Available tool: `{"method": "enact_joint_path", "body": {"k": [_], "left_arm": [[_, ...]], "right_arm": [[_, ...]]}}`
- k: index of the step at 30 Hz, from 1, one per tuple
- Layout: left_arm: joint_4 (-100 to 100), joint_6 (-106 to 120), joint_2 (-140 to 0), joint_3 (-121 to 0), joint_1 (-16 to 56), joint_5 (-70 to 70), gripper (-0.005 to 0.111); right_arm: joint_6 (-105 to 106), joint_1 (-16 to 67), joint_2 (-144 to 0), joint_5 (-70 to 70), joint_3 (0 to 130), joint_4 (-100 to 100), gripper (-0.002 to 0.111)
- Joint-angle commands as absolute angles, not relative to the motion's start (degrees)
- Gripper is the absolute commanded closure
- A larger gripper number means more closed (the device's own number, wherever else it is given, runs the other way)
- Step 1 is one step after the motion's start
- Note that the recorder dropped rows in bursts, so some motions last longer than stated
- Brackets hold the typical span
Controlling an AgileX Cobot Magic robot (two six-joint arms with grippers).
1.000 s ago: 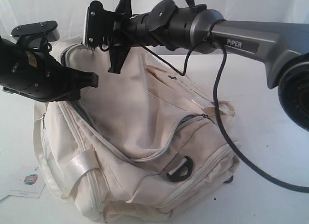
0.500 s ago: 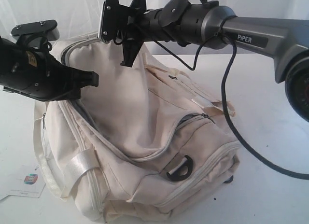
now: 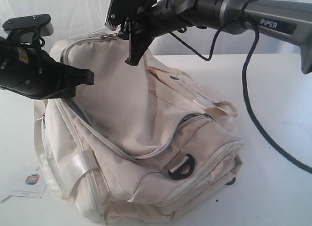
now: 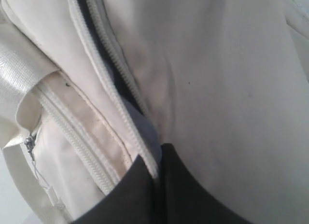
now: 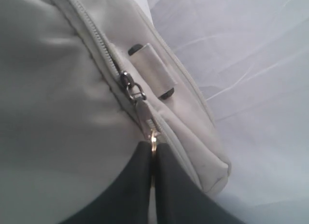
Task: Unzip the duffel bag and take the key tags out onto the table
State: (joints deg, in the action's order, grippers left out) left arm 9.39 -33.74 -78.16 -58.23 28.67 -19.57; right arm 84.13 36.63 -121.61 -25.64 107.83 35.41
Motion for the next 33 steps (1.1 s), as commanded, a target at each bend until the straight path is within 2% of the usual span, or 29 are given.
{"method": "enact_joint_path", "body": {"k": [1,8,12,16,29,31,33], "left_arm": [[9.8,-33.4,-76.3,-58.5,28.6,-19.0,0.106],[10.4,-33.3,-74.9,-58.5,28.6,-20.2,0.106],[10.7,-33.3,-74.8,-58.5,28.6,-20.2,0.106],[10.7,-33.3,-74.8,-58.5,28.6,-19.7,0.106],[10.7,-33.3,-74.8,-58.5,28.6,-19.8,0.106],[10.7,-33.3,-74.8,-58.5,28.6,-20.0,0.106],[10.7,-33.3,-74.8,-58.5,28.6,-20.1,0.105]], "right_arm": [[83.5,35.8,-120.8,-25.0,107.9,34.5,0.108],[77.3,35.5,-120.1,-25.6,107.9,35.4,0.108],[68.6,30.6,-119.1,-27.3,107.9,36.5,0.108],[68.7,27.4,-119.3,-28.3,107.9,38.4,0.108],[63.6,23.9,-122.8,-27.6,107.9,38.2,0.108],[62.4,23.9,-122.8,-28.3,107.9,37.9,0.103],[60.4,23.9,-122.8,-28.3,107.9,37.9,0.091]]}}
